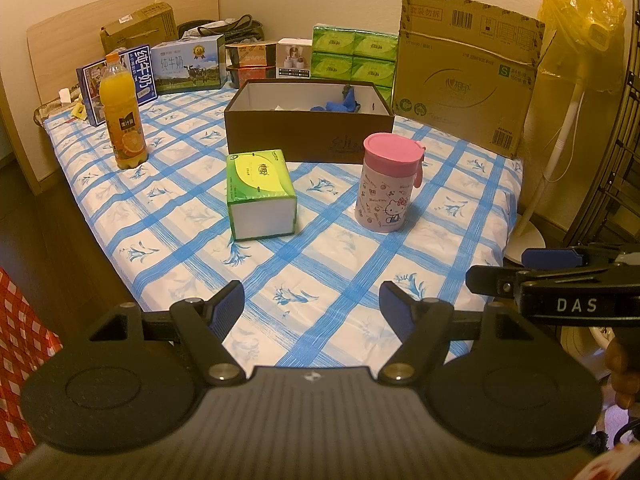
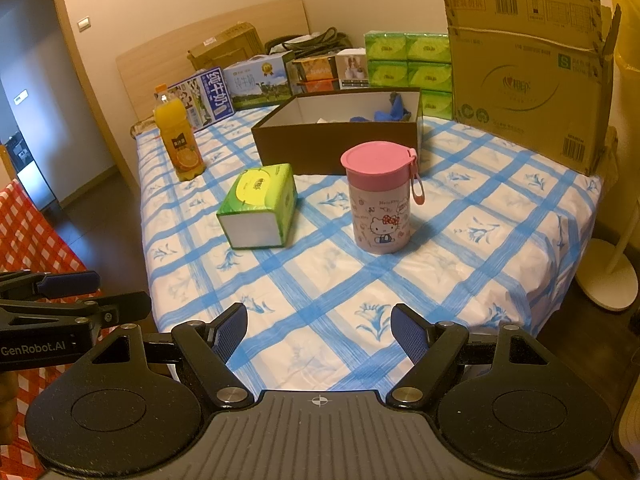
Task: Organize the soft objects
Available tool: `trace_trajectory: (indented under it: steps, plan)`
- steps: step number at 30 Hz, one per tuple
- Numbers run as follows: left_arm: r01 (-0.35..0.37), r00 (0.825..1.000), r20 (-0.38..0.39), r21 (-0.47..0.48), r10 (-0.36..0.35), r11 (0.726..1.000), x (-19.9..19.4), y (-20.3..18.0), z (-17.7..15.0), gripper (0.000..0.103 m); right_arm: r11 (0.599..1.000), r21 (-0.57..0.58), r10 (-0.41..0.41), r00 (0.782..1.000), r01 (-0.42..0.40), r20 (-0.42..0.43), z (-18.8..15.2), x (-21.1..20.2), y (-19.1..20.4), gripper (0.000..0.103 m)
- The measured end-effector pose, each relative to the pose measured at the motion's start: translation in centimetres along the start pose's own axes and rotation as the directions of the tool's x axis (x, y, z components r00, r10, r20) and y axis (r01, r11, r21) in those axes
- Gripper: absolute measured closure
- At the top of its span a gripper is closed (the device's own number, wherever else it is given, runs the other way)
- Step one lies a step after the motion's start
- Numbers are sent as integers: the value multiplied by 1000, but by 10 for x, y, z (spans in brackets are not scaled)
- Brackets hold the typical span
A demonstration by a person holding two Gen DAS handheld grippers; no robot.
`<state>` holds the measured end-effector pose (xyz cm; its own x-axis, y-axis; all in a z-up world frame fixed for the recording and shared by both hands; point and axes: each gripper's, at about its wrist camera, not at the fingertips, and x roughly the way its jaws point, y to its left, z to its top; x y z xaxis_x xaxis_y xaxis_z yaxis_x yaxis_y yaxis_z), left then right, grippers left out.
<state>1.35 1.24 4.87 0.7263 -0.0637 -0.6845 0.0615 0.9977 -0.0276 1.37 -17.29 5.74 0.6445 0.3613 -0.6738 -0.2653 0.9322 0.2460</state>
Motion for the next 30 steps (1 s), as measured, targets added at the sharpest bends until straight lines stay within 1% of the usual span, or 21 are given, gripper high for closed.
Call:
trace_trajectory:
  steps: [27, 30]
  plan:
    - [5, 1000, 1, 4, -5, 1000, 1, -1, -1, 31, 1000, 3, 0, 1000, 0, -4, -1, 1, -3, 24]
    - [8, 1000, -9, 5, -8, 1000, 5, -2, -2, 31, 1000, 4, -1, 1000, 1, -5, -2, 1, -3, 24]
